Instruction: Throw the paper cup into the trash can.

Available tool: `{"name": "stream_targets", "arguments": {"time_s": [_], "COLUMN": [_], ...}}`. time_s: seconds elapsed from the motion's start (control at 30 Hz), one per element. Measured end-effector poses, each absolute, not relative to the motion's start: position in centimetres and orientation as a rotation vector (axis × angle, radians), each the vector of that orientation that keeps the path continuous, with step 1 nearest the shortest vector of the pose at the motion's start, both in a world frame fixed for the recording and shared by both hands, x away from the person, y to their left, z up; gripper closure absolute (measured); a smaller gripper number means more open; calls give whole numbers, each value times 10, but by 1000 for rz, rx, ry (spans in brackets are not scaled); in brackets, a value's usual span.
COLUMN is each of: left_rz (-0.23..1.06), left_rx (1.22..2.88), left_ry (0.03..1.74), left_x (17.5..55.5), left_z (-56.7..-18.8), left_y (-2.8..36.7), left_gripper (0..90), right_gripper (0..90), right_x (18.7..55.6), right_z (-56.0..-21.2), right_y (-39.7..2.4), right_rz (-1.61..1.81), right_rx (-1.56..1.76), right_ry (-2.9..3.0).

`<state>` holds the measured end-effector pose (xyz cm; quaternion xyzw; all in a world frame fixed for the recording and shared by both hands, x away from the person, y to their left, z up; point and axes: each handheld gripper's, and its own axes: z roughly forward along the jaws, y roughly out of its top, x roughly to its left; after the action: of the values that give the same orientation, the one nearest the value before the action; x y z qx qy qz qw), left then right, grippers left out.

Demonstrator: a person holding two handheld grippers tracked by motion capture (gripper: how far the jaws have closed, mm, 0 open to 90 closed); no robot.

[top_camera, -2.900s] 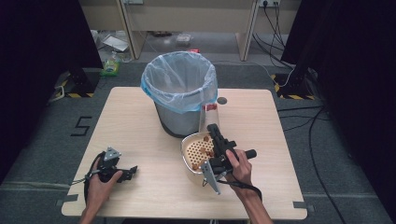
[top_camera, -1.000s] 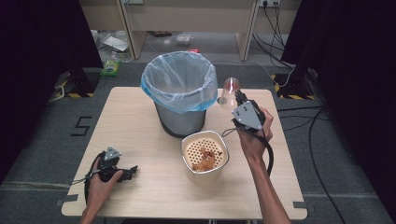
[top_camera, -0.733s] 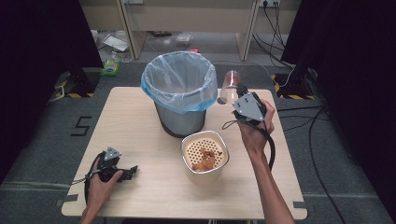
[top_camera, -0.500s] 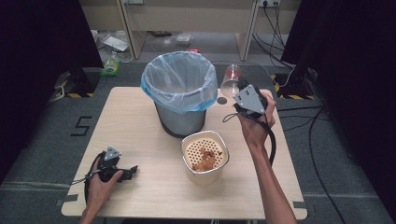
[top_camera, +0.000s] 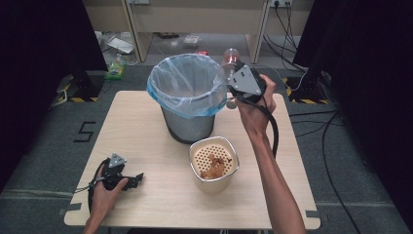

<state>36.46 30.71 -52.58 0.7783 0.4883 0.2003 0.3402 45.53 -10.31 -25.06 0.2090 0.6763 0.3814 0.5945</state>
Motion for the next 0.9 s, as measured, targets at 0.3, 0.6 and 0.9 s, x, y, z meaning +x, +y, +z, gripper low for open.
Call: {"name": "stream_targets", "arguments": {"time_s": [0.3, 0.6, 0.9], "left_rz": [521, 520, 520], "left_rx": [2026, 2026, 2026], "left_ry": [1271, 1271, 1271], "left_x": [365, 365, 365], "left_z": [-526, -526, -526], "left_y": [307, 307, 307], "left_gripper": [0, 0, 0], "right_gripper": [872, 868, 712], "right_x": [478, 503, 518], "right_z": [-253, -258, -262], "right_y": [-58, -18, 4], "right_rz": [873, 854, 859], "right_rx": [453, 445, 512], "right_ry": [1665, 1755, 1799]}}
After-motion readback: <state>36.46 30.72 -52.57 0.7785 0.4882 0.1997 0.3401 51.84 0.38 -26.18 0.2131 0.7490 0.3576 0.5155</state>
